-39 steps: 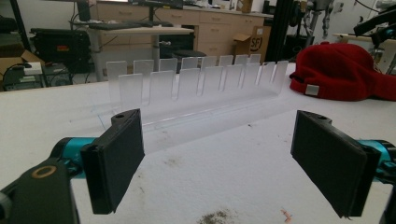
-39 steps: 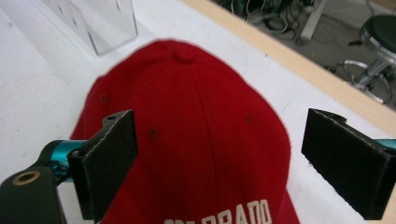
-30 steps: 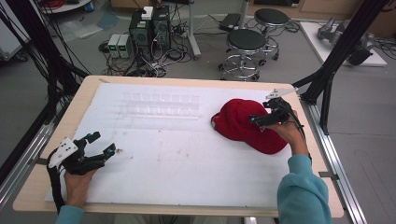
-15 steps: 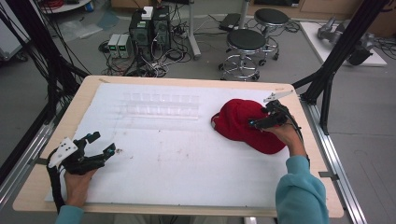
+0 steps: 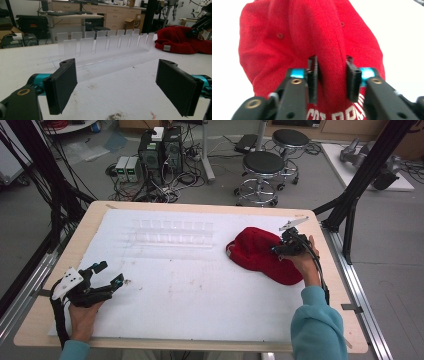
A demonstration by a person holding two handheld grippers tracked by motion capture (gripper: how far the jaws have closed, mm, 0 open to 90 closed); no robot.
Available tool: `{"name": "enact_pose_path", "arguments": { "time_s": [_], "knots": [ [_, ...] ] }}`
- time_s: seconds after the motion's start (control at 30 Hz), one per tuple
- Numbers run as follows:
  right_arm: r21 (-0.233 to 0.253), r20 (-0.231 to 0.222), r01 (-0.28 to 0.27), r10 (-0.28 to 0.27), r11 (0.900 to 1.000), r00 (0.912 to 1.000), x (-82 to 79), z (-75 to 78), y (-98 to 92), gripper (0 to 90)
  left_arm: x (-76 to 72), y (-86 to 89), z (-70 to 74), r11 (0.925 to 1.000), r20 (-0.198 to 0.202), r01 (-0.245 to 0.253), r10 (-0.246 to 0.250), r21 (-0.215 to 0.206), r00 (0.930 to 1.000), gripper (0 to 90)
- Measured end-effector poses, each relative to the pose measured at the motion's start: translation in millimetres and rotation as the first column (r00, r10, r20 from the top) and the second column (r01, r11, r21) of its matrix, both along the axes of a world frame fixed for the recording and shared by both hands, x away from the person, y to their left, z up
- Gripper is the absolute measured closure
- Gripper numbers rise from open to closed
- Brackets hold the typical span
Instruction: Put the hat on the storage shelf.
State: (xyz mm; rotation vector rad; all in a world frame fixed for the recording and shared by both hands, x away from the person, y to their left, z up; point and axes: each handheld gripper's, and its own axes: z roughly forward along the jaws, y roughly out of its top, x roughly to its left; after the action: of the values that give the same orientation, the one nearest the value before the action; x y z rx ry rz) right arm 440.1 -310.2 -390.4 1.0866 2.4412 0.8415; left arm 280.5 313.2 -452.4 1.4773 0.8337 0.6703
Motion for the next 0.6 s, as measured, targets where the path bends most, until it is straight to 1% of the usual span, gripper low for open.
{"name": "enact_pose_path", "arguments": {
  "time_s": [0.13,0.27,0.33,0.4,0.43,0.53,0.57,0.6],
  "knots": [
    [-0.003,-0.002,0.002,-0.002,1.0,1.0,-1.5,2.0,-1.9,82.0,0.2,0.1,0.0,1.0,0.0,-0.001,0.001,-0.003,1.0,17.4],
    [0.011,-0.002,0.008,-0.008,1.0,1.0,-3.1,4.1,-3.4,83.6,0.2,0.1,0.0,1.0,0.0,-0.001,0.001,-0.003,1.0,17.4],
    [0.017,0.005,0.008,-0.008,1.0,1.0,-3.7,5.2,-3.6,83.8,0.1,0.1,0.0,1.0,0.0,0.0,0.0,0.001,1.0,17.4],
    [0.044,0.02,0.013,-0.014,0.999,0.9997,-5.5,8.2,-2.9,83.9,0.0,-0.2,-0.1,1.0,0.002,-0.001,0.001,0.0,1.0,17.4],
    [0.044,0.02,0.013,-0.014,0.999,0.9997,-5.5,8.2,-2.9,83.9,0.1,-0.1,0.0,1.0,0.001,0.0,0.0,0.001,1.0,17.4],
    [0.078,0.045,0.013,-0.017,0.997,0.9988,-8.8,12.1,-1.2,83.9,0.0,-0.4,0.0,1.0,0.003,0.0,0.0,0.002,1.0,17.5],
    [0.088,0.047,0.011,-0.015,0.996,0.9988,-9.7,13.4,-0.6,84.0,0.0,-0.4,0.0,1.0,0.003,-0.001,0.001,0.002,1.0,17.4],
    [0.09,0.051,0.01,-0.014,0.996,0.9986,-10.6,14.5,0.2,84.0,0.0,-0.4,0.0,1.0,0.003,-0.001,0.001,0.002,1.0,17.5]
  ]
}}
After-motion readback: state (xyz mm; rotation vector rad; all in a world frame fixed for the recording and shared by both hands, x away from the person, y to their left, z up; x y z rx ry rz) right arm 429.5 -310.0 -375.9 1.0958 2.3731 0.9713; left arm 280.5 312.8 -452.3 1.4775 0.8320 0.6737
